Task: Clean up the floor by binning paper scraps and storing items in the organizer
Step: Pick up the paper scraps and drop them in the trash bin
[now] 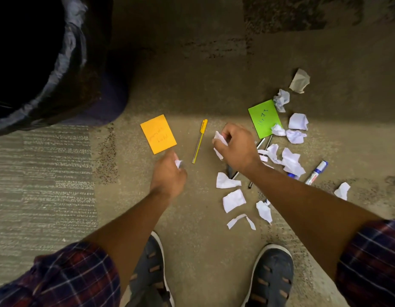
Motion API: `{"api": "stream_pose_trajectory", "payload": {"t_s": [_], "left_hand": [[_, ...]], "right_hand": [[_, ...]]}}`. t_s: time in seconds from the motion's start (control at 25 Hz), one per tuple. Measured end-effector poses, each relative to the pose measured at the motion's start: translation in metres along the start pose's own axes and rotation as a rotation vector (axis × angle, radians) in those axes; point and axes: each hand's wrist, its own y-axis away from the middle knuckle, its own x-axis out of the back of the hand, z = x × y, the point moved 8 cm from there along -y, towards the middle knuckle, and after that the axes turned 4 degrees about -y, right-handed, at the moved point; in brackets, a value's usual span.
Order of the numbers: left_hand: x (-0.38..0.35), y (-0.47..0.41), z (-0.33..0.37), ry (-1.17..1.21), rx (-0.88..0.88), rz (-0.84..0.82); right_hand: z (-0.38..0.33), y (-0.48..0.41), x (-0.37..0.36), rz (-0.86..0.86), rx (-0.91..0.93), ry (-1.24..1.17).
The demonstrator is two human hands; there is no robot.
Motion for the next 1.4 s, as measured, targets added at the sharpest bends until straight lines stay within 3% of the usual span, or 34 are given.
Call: {"api": "stream_pose_trajectory", "payload": {"t_s": [0.12, 0.24, 0.32, 0.44, 0.68, 1.0, 1.16, 1.28, 1.4], "left_hand": [[-0.001, 0.005, 0.016, -0.062, -0.093, -0.002], [-0.030, 0.026, 0.047, -0.195, -0.290, -0.140], [-0.053, 0.038, 0.067, -0.350, -0.396, -0.208], [-0.085, 0.047, 0.089, -0.545, -0.488, -0.295], [-0.110, 0.043, 0.091, -0.661, -0.550, -0.327], [-0.087, 0.048, 0.073, -0.309, -0.411, -0.173], [-0.066, 0.054, 0.069, -0.296, -0.361, -0.053], [-0.060, 0.055, 0.056, -0.263, -0.286, -0.083], [-0.056, 0.056, 0.041, -0.068, -0.129, -0.133]], "right_hand": [[0.018, 0.020, 0.025, 0.154, -0.136, -0.153], [0.034, 0.044, 0.043, 0.218, -0.241, -0.154], [0.049, 0.065, 0.046, 0.222, -0.299, -0.154], [0.069, 0.099, 0.049, 0.227, -0.234, -0.189], [0.118, 0.156, 0.051, 0.082, -0.305, -0.028], [0.156, 0.191, 0.012, -0.265, -0.463, 0.172], [0.158, 0.186, 0.002, -0.189, -0.494, 0.235], [0.151, 0.181, 0.003, -0.154, -0.414, 0.254], [0.137, 0.183, 0.016, -0.095, -0.447, 0.087]]}}
